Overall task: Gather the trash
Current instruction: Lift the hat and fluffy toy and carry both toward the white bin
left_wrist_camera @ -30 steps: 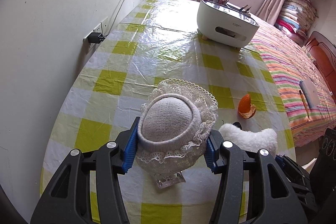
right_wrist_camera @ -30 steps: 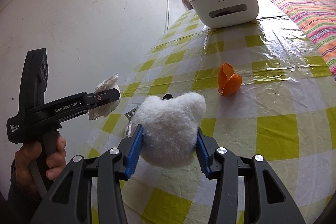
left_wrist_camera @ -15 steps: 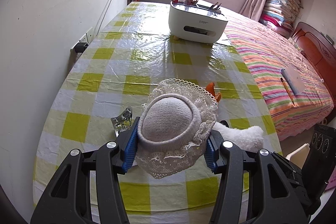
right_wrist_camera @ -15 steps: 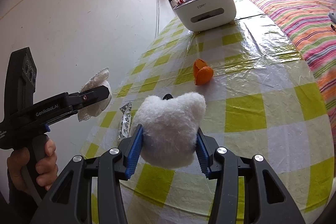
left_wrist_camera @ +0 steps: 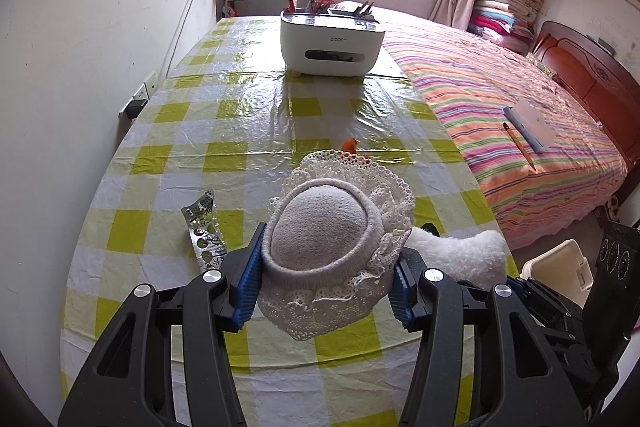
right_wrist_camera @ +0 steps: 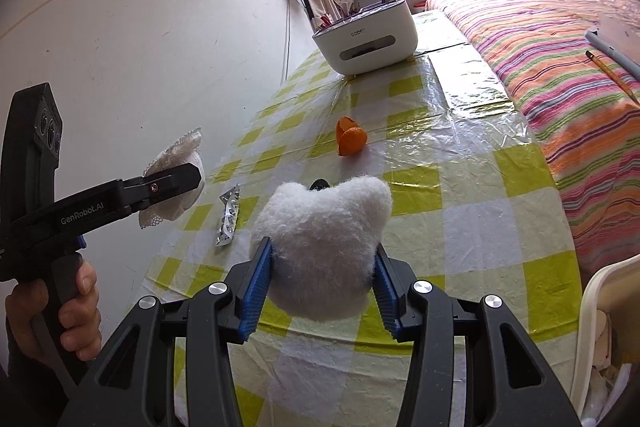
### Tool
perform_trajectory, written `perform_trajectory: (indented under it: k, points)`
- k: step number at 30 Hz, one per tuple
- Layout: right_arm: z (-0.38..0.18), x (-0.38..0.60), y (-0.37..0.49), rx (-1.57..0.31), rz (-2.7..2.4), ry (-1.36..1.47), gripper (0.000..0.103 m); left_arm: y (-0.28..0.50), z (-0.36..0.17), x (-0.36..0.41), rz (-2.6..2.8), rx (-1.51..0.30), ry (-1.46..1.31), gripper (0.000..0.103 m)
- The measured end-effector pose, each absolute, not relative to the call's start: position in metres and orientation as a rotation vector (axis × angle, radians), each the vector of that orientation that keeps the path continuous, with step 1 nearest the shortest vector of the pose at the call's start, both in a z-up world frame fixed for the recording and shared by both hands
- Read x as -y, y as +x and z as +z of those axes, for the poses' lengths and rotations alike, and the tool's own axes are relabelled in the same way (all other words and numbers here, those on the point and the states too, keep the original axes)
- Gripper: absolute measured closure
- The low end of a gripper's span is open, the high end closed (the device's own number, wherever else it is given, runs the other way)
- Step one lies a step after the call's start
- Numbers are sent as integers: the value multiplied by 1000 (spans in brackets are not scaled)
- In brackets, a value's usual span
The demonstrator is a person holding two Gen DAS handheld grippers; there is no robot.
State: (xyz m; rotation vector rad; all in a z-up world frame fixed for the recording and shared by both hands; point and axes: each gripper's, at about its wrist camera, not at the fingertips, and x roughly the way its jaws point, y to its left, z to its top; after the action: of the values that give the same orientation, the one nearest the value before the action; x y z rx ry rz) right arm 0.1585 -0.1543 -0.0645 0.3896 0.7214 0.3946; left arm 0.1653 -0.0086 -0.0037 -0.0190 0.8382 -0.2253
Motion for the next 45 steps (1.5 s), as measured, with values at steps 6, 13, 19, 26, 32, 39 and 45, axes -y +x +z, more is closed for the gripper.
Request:
perform_trajectory:
  k: [6, 13, 19, 26, 32, 39, 45]
  points:
    - [-59, 163, 150, -694, 377, 389, 58, 147, 3, 33, -289, -816, 17, 52]
    - [-51, 170, 140, -651, 348, 357, 58, 136, 9, 47, -324, -796, 23, 52]
    - [-48, 184, 132, -632, 320, 346, 58, 130, 13, 57, -345, -785, 34, 52]
    - [-47, 198, 121, -614, 292, 357, 58, 125, 15, 74, -373, -780, 51, 51]
    - [-45, 209, 112, -597, 269, 359, 58, 119, 15, 89, -394, -770, 74, 51]
    - [-43, 225, 102, -581, 246, 380, 58, 113, 15, 104, -422, -763, 98, 51]
    - [-42, 236, 96, -571, 228, 399, 58, 110, 13, 114, -440, -766, 114, 51]
